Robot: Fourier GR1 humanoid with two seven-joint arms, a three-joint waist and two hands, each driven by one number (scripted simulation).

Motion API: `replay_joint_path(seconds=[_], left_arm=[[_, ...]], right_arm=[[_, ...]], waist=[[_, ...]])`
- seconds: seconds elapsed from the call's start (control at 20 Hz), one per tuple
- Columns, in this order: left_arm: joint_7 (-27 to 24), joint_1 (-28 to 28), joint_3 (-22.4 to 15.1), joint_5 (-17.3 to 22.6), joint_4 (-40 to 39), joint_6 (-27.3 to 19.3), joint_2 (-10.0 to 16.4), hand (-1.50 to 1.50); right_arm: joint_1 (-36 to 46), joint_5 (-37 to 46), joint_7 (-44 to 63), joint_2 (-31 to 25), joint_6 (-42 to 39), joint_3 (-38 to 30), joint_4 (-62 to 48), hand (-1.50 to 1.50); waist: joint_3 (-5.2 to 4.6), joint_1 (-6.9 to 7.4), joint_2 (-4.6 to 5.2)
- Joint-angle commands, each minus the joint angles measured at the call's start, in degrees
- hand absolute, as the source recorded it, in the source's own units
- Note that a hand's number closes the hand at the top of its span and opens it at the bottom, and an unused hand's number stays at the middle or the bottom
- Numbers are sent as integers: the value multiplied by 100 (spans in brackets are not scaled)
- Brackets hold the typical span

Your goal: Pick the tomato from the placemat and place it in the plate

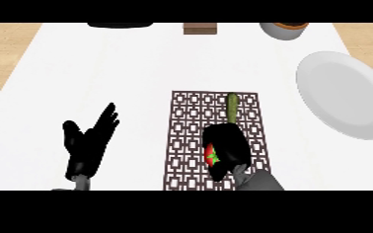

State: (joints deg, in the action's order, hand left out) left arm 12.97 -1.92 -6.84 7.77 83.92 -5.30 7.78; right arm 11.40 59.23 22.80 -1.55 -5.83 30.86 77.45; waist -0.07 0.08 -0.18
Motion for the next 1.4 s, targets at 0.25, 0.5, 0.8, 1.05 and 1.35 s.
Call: replay_joint_path(seconds=[0.25, 0.5, 0.8, 1.05, 1.35], left_arm=[[-175, 106, 0, -72, -267, 102, -45, 0], [-118, 197, 47, 1, -181, 149, -10, 0], [-44, 343, -26, -7, -252, 277, 24, 0], [-47, 326, -58, -31, -208, 254, -9, 0], [-96, 279, -82, -98, -239, 195, -46, 0]], right_arm=[[1138, 289, 1347, 149, 1421, -1722, -406, 150], [1866, 1177, 3008, 30, 2455, -2840, -689, 150], [2990, 2615, 4561, -218, 3419, -3472, -1444, 150], [3357, 3510, 5225, -304, 4167, -4150, -1767, 150], [3387, 4119, 5315, -137, 5159, -4898, -1887, 150]], waist=[[9, 79, 89], [-10, 157, 139], [-8, 434, 213], [5, 431, 192], [16, 333, 156]])
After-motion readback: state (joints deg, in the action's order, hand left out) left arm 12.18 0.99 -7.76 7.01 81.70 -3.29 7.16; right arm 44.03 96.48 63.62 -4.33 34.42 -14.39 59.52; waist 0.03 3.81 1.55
